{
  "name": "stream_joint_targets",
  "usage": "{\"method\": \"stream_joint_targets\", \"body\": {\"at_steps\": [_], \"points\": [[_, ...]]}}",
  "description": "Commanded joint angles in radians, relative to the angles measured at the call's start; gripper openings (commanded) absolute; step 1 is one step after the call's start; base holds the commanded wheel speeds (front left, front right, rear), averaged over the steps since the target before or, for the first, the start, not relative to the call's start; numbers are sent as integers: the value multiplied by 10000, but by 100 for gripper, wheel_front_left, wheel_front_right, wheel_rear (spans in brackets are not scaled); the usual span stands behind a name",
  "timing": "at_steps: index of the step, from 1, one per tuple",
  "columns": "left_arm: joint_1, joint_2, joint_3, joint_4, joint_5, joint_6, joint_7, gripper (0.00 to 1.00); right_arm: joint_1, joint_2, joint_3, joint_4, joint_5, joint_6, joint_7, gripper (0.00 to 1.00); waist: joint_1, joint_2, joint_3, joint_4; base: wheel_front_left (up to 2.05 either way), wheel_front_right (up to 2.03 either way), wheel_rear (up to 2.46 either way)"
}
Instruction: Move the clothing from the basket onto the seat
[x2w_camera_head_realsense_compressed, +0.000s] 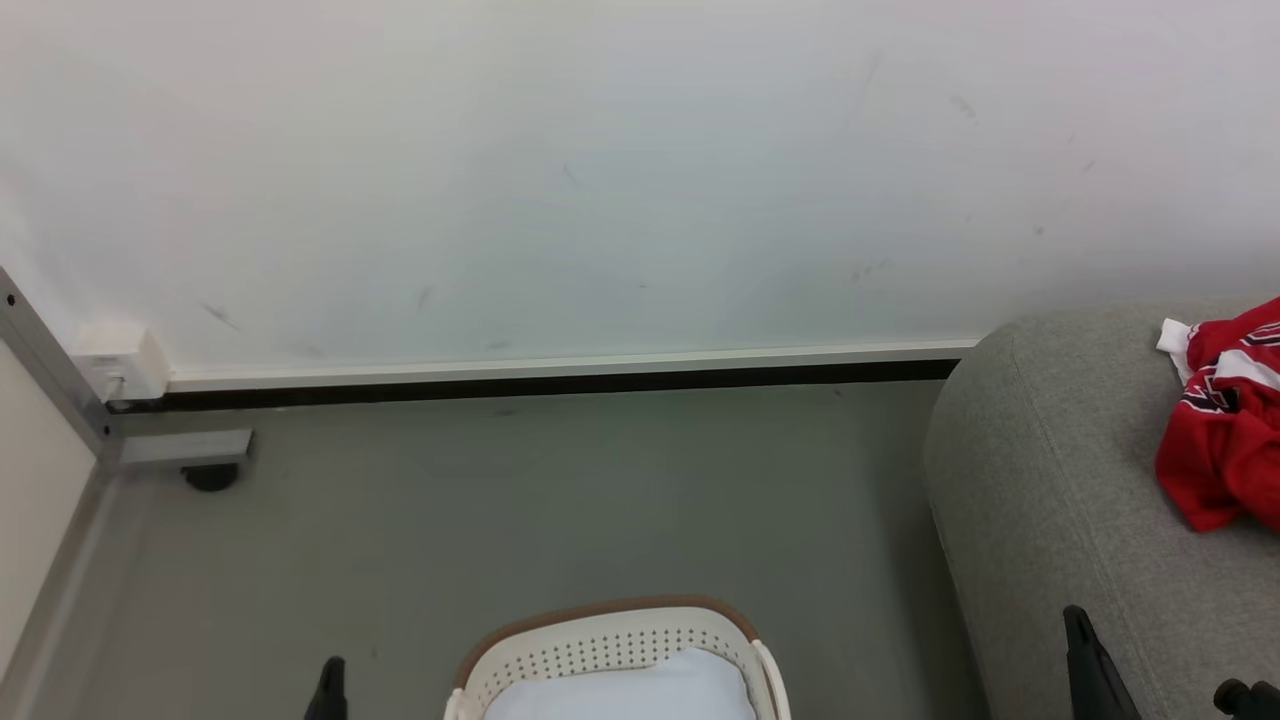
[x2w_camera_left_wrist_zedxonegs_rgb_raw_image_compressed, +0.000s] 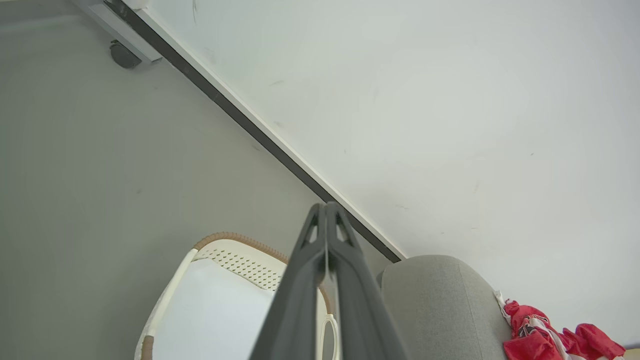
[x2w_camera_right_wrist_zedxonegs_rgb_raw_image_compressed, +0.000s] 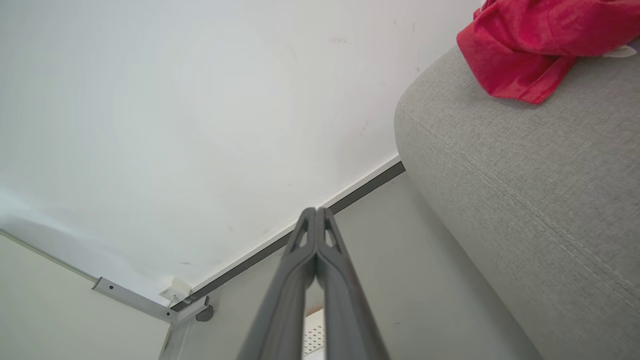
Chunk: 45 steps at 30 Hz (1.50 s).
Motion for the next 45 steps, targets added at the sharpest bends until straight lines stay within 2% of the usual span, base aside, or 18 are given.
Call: {"method": "stream_joint_targets", "body": {"at_steps": [1,22,45], "points": [[-256,44,68,-122,-291,-58,44,0,-239,-81,-65,-176,298,-7,44,0,-1,-1,5,9,0,0,0],[-726,19,360,-108,-2649,-284,714,0,-485,-130,-458,-375,2871,-11,686,0,-1,-1,109,195,0,0,0],[-1158,-5,624,-96,-4774,-477,1314,0,-691,-144,-844,-553,5109,-15,1281,0,-1,-1,223,399,0,0,0]]}}
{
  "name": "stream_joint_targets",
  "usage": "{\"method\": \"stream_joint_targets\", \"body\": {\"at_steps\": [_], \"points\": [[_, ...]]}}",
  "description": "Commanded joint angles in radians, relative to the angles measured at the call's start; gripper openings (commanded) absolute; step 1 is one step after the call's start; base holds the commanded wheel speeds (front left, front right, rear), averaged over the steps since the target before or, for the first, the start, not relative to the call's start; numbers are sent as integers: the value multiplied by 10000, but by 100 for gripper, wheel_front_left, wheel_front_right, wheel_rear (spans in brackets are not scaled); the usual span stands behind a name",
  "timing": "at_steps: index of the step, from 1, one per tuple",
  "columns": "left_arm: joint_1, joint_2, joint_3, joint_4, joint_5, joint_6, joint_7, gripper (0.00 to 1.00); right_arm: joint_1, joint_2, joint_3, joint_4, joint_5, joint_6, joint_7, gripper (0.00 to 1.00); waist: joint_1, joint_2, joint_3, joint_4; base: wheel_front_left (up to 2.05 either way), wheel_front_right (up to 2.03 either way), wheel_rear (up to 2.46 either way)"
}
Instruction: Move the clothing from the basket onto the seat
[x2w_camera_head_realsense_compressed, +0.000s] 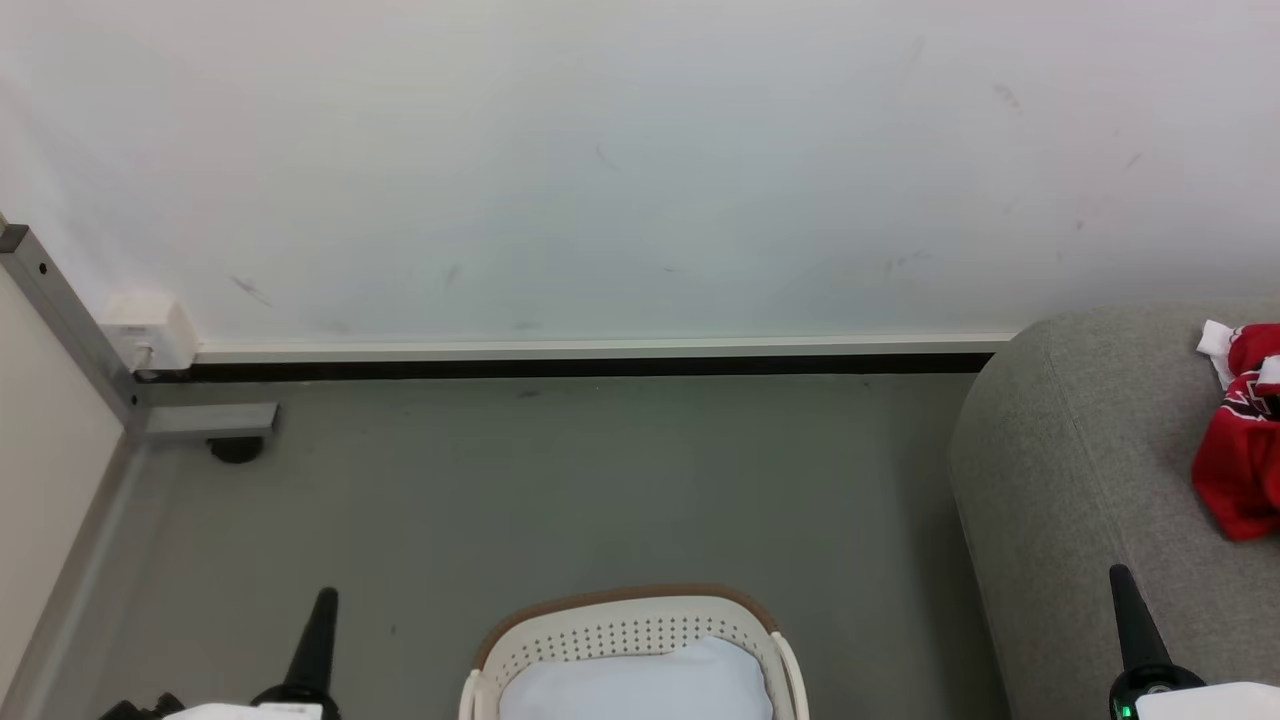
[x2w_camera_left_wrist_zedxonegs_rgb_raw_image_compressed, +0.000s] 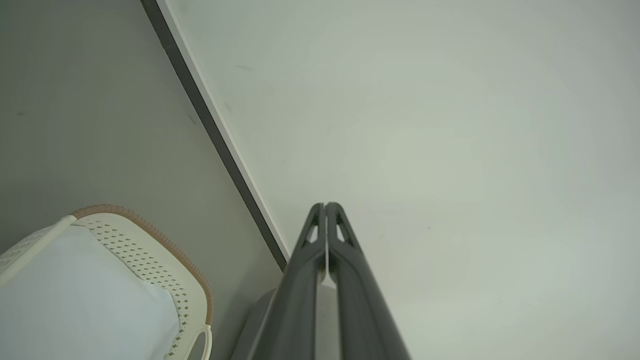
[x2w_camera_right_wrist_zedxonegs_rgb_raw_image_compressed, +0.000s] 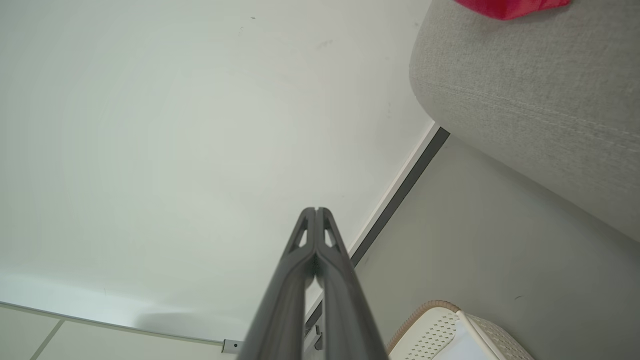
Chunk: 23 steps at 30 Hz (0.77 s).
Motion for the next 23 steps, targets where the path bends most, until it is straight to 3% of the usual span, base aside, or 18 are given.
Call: {"method": "stream_joint_targets", "body": {"at_steps": [1,23], "points": [[-201,44,67,-78,-279,-62,52,0,-217,-98,-71,-109,245,-14,70,0,-1,0,8,14,0,0,0],[-529,20,278,-61,-1961,-222,532,0,-381,-83,-401,-242,1981,-17,560,0,-1,0,116,209,0,0,0]]}}
